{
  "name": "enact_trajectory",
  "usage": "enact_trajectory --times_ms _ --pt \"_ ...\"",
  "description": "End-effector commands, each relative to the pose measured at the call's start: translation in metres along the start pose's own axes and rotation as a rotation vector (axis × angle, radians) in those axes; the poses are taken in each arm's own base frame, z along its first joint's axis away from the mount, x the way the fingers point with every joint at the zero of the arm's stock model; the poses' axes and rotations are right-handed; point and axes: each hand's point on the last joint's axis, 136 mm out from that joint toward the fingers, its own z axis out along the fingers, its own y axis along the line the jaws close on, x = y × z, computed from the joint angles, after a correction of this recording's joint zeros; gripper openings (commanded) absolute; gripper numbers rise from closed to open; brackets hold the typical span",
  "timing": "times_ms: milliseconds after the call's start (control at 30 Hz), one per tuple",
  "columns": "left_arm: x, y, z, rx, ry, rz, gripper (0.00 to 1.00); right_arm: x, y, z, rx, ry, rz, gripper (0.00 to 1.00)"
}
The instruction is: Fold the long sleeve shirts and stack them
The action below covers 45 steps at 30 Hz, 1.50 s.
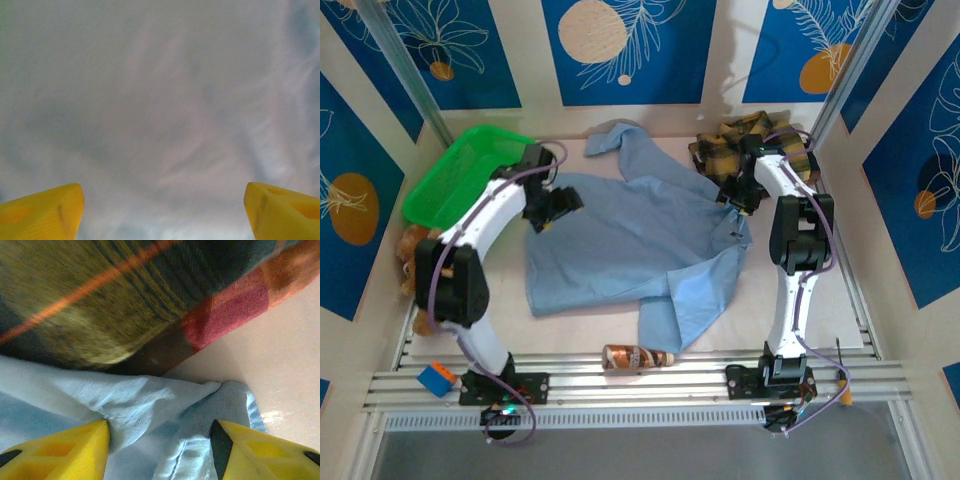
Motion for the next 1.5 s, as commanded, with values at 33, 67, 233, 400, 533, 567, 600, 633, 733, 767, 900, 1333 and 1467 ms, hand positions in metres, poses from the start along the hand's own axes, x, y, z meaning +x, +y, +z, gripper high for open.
enact_trajectory --times_ms 33,67,233,400,533,567,600,633,733,767,900,1333,1467 --pt "0.000 -0.013 0.063 -0.010 0.098 -0.012 0.83 -0.005 -0.003 0.004 0.049 0.002 -0.068 0.55" --pt "-0.001 -0.011 0.075 -0.019 0.108 -0.026 0.83 -0.005 0.000 0.006 0.046 0.003 -0.085 0.55" --pt "-0.007 0.039 0.104 -0.148 0.109 -0.106 0.82 0.003 0.021 0.017 -0.011 0.019 -0.130 0.36" --pt "-0.011 0.096 0.103 -0.234 0.111 -0.151 0.82 -0.006 0.040 0.005 -0.039 -0.041 -0.129 0.09" --pt "-0.019 0.113 0.101 -0.249 0.104 -0.147 0.82 -0.031 0.054 -0.024 -0.076 -0.156 -0.081 0.00" --pt "-0.021 0.114 0.101 -0.248 0.101 -0.150 0.82 -0.038 0.055 -0.031 -0.080 -0.184 -0.064 0.00" --pt "-0.024 0.115 0.102 -0.241 0.097 -0.154 0.82 -0.045 0.057 -0.040 -0.084 -0.218 -0.049 0.00" --pt "-0.028 0.115 0.102 -0.237 0.092 -0.157 0.82 -0.052 0.057 -0.046 -0.085 -0.247 -0.032 0.00" --pt "-0.039 0.116 0.102 -0.229 0.077 -0.165 0.83 -0.068 0.059 -0.054 -0.090 -0.292 -0.008 0.00" --pt "-0.043 0.115 0.102 -0.226 0.073 -0.164 0.83 -0.072 0.060 -0.055 -0.094 -0.298 -0.006 0.00" --pt "-0.060 0.108 0.099 -0.195 0.048 -0.148 0.83 -0.083 0.070 -0.060 -0.141 -0.348 -0.024 0.00" --pt "-0.047 0.033 -0.021 0.097 -0.057 -0.109 0.94 0.006 0.067 -0.132 -0.235 -0.268 -0.116 0.61" --pt "-0.017 0.039 -0.061 0.103 -0.059 -0.088 0.95 0.079 0.040 -0.130 -0.221 -0.098 -0.074 0.61"
